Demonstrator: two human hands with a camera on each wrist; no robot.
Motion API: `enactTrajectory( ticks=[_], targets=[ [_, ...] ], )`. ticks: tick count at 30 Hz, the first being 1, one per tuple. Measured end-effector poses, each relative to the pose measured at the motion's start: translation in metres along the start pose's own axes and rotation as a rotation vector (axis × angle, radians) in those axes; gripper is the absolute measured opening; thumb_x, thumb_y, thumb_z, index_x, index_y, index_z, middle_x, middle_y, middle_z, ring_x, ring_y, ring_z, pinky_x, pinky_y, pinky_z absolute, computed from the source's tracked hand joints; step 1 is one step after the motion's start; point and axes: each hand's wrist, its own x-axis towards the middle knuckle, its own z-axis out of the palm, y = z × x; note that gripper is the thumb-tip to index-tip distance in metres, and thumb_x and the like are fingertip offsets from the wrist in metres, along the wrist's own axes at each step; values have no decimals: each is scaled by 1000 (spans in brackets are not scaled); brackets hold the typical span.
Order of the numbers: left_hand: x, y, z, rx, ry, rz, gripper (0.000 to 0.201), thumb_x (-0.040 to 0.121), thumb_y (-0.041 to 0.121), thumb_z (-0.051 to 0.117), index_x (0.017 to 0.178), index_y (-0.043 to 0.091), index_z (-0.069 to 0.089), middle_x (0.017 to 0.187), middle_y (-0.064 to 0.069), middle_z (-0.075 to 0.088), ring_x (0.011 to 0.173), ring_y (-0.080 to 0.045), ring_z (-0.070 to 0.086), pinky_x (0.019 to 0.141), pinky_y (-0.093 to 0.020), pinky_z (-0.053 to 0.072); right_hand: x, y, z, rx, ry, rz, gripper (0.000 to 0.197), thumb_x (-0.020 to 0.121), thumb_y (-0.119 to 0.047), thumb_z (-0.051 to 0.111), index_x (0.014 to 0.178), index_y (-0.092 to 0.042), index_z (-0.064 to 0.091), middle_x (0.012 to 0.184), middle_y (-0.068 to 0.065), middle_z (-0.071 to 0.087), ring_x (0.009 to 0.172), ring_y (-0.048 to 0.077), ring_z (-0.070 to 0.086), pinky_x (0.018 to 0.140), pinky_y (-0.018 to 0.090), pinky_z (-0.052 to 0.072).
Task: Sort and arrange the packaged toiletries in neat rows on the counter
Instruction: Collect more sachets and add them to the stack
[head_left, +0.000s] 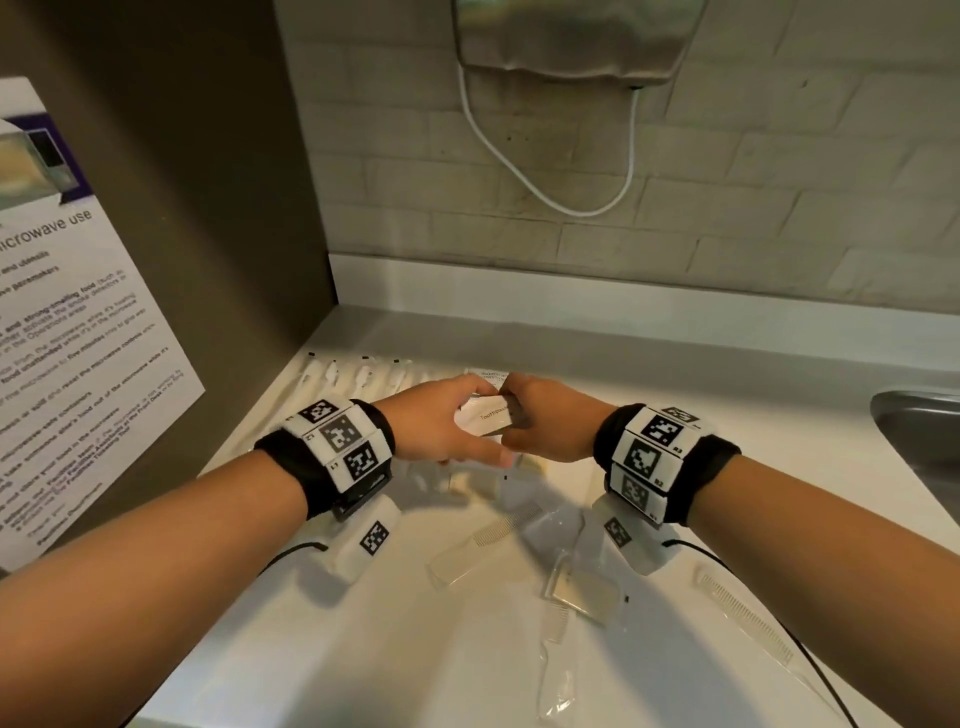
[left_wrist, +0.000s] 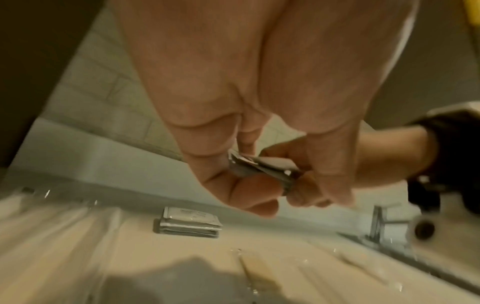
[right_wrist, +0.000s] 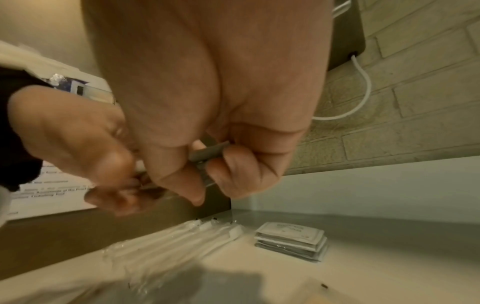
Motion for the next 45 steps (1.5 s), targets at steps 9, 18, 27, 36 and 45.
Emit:
enactTrajectory(
  ticks=[9,18,27,36,45],
  targets=[
    [23,-19,-28,372,120,18,48,93,29,64,137,17,49,129,-6,56,101,-16,54,81,-25,41,21,26,-12,51,-3,87,74,83,-20,69,146,-14,32,137,5,52,109,22,58,91,29,46],
    [38,-48,-38,268,156,9,39,94,25,62,129,16,46,131,-7,52,113,-19,54,90,-28,45,17,34,64,-394,-347,-24,62,86,-70,35,137,-35,40,143,9,40,133,32,30,107,50,32],
    [48,-55,-22,270,80,29,42,92,23,64,130,15,48,128,-6,51,109,-19,55,92,-30,46,-7,14,36,-135,-310,-32,46,89,-56,51,128,-33,58,134,-6,59,119,16,55,105,41,42],
    [61,-44,-8,282,60,106,42,92,23,62,130,19,45,129,-2,48,104,-16,54,84,-27,46,26,21,-19,475,-28,311,49,87,-34,64,123,-17,37,112,6,59,81,22,64,65,33,55],
    [73,-36,-15,349,-87,107,56,92,29,61,142,20,36,134,3,38,87,-6,51,69,-17,41,43,37,-4,291,2,233,28,87,-19,68,110,-8,57,87,7,66,62,15,55,53,22,44]
  ],
)
